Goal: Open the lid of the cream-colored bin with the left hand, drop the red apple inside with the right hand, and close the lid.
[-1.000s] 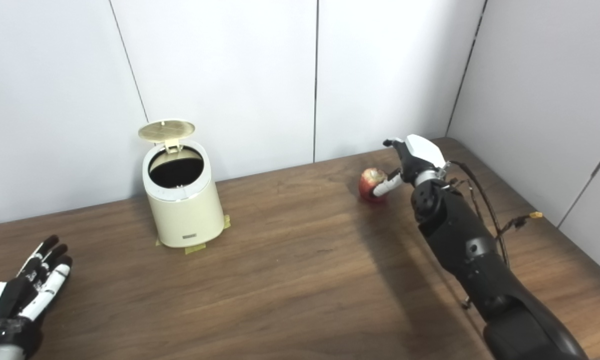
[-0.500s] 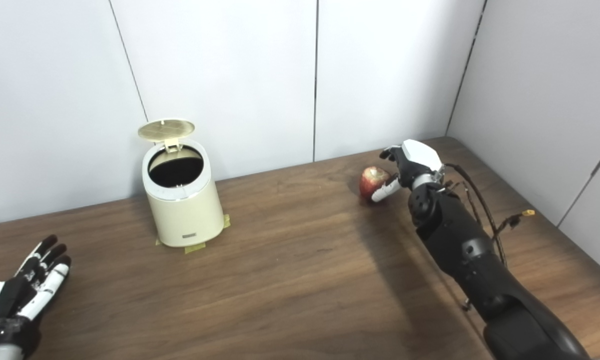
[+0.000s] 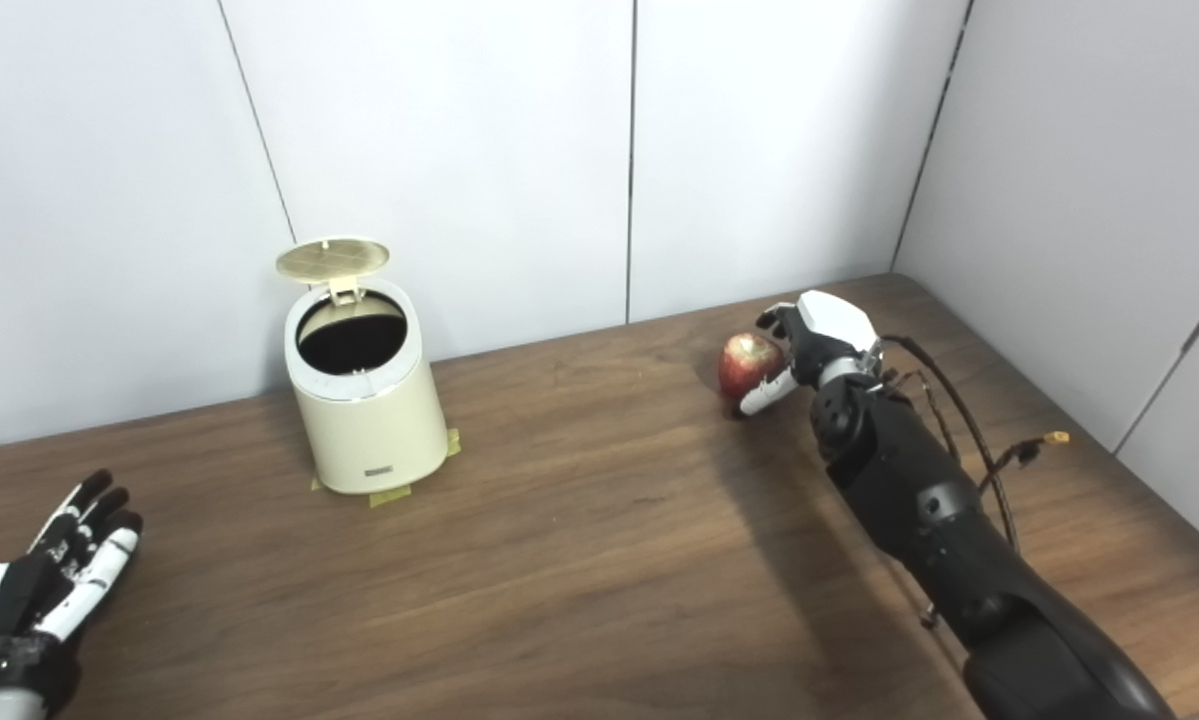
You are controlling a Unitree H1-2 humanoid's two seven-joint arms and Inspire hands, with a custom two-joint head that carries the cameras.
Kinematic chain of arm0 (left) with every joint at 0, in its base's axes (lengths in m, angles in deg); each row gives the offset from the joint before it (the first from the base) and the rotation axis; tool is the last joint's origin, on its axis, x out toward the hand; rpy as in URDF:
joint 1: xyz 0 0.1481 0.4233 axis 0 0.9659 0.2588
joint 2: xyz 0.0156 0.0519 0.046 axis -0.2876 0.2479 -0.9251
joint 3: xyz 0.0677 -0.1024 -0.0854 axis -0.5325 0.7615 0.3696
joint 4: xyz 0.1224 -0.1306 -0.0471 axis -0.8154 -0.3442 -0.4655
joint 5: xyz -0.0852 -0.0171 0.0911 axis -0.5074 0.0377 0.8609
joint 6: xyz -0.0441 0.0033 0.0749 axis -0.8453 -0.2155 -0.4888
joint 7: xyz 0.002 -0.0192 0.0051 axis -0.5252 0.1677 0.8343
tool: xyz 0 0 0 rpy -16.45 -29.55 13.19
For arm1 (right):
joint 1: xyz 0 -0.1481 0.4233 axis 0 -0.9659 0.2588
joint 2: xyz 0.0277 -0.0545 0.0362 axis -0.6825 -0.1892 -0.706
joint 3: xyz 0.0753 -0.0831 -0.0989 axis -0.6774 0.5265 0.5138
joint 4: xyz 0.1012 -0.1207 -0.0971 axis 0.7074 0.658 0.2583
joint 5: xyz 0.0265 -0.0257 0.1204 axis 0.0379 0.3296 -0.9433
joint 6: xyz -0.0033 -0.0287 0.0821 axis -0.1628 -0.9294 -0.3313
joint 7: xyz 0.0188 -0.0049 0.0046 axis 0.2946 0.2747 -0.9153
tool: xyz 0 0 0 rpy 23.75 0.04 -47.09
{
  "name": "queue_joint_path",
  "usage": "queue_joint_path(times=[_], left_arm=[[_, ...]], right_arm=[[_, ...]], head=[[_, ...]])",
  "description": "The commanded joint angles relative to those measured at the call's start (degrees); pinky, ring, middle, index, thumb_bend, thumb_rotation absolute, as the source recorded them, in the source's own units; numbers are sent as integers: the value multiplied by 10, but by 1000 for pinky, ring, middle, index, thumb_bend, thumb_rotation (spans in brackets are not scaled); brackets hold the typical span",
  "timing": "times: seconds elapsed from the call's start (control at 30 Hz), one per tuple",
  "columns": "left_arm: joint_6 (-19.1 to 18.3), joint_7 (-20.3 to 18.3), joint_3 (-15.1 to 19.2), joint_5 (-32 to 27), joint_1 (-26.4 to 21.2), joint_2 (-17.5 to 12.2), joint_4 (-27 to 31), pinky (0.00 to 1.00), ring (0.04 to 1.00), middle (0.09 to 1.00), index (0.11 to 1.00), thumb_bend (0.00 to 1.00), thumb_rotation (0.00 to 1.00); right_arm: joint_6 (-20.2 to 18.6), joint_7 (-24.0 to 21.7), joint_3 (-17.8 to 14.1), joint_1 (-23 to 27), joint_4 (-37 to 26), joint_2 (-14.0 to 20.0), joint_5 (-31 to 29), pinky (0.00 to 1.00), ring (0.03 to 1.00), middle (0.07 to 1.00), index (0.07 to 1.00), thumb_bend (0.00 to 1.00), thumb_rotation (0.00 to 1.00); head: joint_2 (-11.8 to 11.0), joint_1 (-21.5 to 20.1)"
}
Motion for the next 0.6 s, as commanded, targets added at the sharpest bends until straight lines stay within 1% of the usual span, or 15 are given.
queue_joint_path(times=[0.0,0.17,0.23,0.33,0.43,0.57], left_arm=[[3,3,1,0,-18,-8,23,969,952,939,963,320,319],[1,7,-4,10,-18,-10,26,992,956,937,966,318,339],[4,6,-4,11,-19,-12,23,998,960,939,965,327,365],[2,6,-2,8,-19,-11,23,979,950,933,965,336,357],[7,8,0,6,-20,-9,21,985,943,927,963,333,340],[7,10,2,3,-22,-7,18,1000,954,928,958,328,318]], right_arm=[[22,25,-6,24,-17,12,6,578,709,773,765,910,161],[36,36,-12,22,-14,8,-3,571,693,758,736,894,116],[46,39,-15,20,-10,5,-10,553,654,734,738,867,110],[50,44,-13,20,-3,1,-9,557,655,742,740,841,115],[60,55,-13,19,0,-4,-10,557,652,740,723,829,110],[87,88,-27,17,11,-14,-22,543,608,653,640,830,14]], head=[[0,0],[3,4],[3,5],[4,3],[7,3],[5,6]])
